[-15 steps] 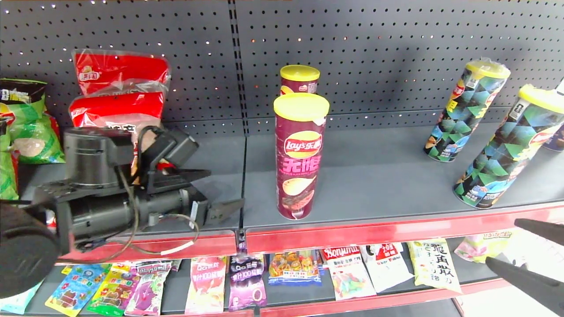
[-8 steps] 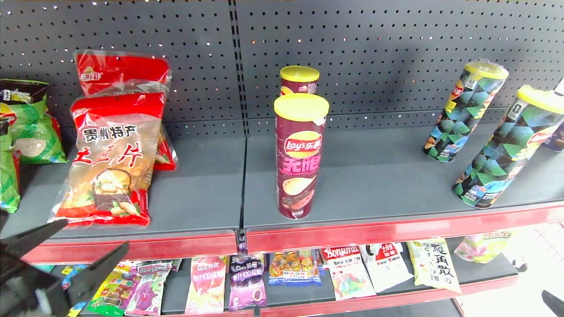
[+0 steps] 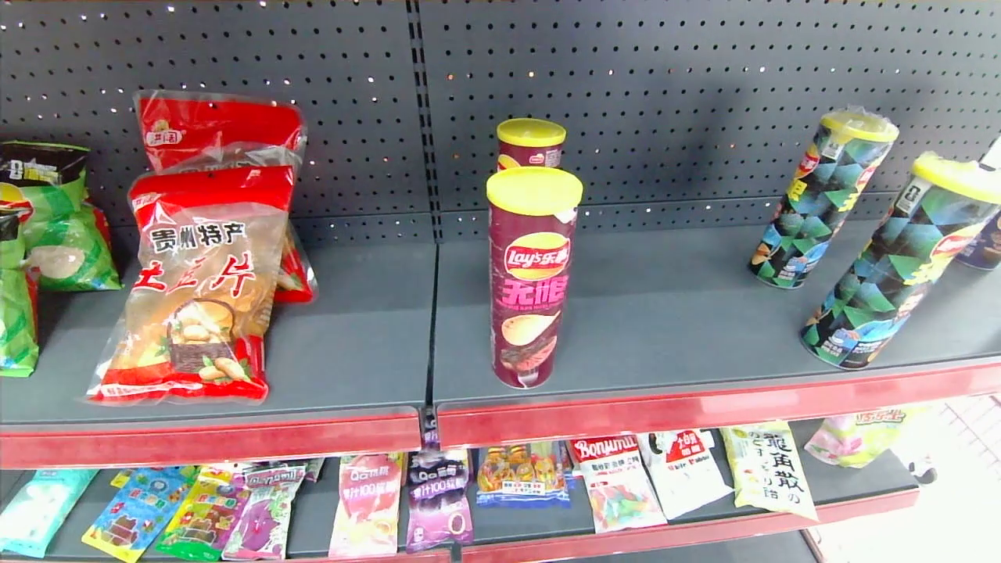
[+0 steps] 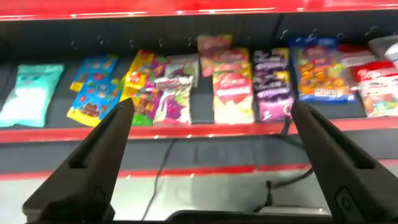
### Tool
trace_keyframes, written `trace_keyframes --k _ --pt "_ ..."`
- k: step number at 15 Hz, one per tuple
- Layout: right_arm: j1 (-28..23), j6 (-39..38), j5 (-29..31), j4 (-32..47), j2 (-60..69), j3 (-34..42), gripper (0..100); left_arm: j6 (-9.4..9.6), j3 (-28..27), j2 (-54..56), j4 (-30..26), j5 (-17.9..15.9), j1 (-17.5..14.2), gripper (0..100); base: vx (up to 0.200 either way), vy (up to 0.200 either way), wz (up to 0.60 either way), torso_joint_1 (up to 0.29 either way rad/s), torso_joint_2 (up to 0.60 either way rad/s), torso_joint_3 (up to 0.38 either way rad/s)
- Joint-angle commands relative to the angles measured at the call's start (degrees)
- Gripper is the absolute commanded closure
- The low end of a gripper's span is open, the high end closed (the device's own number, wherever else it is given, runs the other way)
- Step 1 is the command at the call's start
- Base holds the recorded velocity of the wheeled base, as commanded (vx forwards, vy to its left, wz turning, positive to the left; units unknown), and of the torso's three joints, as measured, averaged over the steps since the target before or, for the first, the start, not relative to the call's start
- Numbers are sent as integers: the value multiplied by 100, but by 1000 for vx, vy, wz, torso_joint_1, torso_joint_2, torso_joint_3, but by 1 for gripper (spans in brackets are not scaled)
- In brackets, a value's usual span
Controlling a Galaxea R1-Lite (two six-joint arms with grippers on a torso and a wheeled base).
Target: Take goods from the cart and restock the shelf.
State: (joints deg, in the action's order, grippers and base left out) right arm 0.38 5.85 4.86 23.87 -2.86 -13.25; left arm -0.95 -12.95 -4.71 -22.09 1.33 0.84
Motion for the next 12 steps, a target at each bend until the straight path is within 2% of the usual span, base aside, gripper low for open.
trace_keyframes --k 1,2,3,4,5,6,8,12 --pt "-20 13 -275 -805 286 455 0 16 627 471 1102 -458 -67 0 0 0 0 0 0 0" --pt "-20 13 -346 -1025 286 543 0 16 820 471 1453 -458 -67 0 0 0 0 0 0 0" --pt "-29 -67 -434 -1394 286 719 0 -28 1057 471 2033 -405 -67 0 0 0 0 0 0 0" --pt "-29 -102 -390 -1464 286 771 0 -37 1084 471 2024 -317 -67 0 0 0 0 0 0 0" --pt "-29 -119 -275 -2000 286 1009 0 16 1295 471 2209 -133 -75 0 0 0 0 0 0 0" --pt "-29 -137 -319 -2413 286 1176 0 34 1286 471 2209 -115 -75 0 0 0 0 0 0 0" --pt "-29 -190 -759 -2457 286 1308 0 25 1286 471 2209 -159 -75 0 0 0 0 0 0 0" --pt "-29 -524 -697 -2396 286 1325 0 42 1286 471 2209 -150 -75 0 0 0 0 0 0 0"
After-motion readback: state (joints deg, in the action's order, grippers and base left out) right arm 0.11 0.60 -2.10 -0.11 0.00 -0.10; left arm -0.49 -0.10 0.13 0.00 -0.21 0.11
